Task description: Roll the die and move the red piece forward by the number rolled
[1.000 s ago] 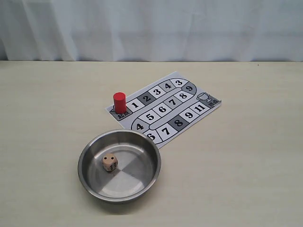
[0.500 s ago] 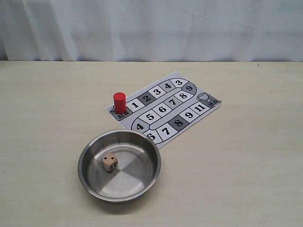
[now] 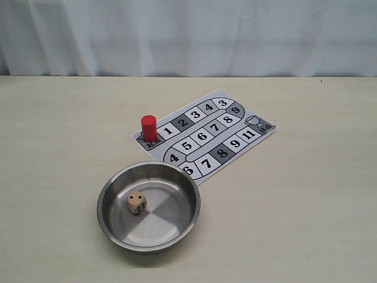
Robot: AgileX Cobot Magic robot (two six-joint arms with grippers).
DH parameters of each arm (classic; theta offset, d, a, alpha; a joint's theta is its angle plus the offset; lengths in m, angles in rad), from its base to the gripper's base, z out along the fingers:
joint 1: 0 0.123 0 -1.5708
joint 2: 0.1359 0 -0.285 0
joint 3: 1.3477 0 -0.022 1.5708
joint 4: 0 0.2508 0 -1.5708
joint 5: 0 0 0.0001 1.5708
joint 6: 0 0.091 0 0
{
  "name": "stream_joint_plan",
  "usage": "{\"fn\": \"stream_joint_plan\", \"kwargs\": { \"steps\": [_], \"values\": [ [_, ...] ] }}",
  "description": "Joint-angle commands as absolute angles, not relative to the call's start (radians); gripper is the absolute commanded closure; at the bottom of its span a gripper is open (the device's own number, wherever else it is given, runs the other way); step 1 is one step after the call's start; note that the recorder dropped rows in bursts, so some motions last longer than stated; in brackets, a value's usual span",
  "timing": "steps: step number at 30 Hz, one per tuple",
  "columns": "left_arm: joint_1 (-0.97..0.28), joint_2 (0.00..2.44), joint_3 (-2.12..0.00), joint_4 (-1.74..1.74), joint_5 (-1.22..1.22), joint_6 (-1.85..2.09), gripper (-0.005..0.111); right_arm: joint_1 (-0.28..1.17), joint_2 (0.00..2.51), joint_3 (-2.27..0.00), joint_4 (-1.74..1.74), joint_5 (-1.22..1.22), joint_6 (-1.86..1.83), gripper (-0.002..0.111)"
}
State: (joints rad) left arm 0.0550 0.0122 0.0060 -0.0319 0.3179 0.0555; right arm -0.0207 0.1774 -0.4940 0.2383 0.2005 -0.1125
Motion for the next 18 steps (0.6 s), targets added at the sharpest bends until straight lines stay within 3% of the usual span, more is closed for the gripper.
{"fn": "stream_joint_plan", "kwargs": {
  "steps": [1,8,16,18],
  "values": [
    [0.047,0.012,0.0,-0.031,0.306,0.056,0.107,-0.021,0.327,-0.615,0.226,0.32,-0.147,0.104],
    [0.047,0.012,0.0,-0.031,0.306,0.056,0.107,-0.021,0.624,-0.797,0.226,0.531,-0.286,0.102],
    [0.047,0.012,0.0,-0.031,0.306,0.056,0.107,0.009,0.86,-0.836,0.413,0.566,-0.626,0.06],
    [0.047,0.012,0.0,-0.031,0.306,0.056,0.107,0.069,0.911,-0.836,0.432,0.571,-0.691,0.058]
  ]
}}
